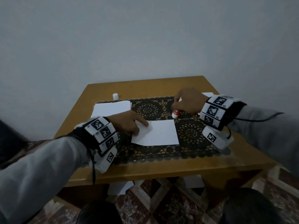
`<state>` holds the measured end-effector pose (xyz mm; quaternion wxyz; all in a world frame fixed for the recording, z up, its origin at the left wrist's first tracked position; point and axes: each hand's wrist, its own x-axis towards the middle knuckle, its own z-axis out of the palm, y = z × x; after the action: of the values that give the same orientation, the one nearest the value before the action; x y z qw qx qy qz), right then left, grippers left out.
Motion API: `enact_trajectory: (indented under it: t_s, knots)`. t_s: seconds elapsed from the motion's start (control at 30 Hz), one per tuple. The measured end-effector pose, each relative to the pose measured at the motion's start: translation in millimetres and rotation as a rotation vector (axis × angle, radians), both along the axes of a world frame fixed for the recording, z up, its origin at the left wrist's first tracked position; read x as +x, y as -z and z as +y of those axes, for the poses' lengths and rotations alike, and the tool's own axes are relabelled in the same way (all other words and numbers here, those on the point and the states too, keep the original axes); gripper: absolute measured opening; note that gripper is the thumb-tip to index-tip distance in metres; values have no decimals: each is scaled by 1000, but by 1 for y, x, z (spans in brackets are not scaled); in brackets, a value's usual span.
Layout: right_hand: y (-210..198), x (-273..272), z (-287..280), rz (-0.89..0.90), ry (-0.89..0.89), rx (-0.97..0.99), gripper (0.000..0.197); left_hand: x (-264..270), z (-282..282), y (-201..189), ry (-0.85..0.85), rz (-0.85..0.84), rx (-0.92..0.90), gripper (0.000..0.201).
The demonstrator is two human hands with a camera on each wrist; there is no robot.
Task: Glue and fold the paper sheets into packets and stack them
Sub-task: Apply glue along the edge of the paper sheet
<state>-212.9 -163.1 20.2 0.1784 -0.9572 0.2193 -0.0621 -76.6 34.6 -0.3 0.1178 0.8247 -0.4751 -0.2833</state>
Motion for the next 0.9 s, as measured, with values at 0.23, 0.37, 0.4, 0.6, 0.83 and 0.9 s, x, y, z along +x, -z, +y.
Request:
enact_trajectory:
  t_s: [0.23,0.37,0.4,0.6,0.83,0.9]
  knots:
    - [8,6,13,44,-51,35,23,-6,4,18,18,-255,-13,39]
    - [14,9,19,41,-66,7,25,-12,-1,21,16,-331,-27,40]
    - [15,10,20,47,-64,5,25,-13,-2,22,10,-346,-26,40]
    - [17,4,27,51,-89,6,23,-16,-4,23,0,-376,-13,40]
    - [16,-19,42,109,-191,75,24,-19,-4,19,-11,-367,2,40]
    - [17,-26,44,117,-214,77,23,-19,-3,19,-16,-368,5,41]
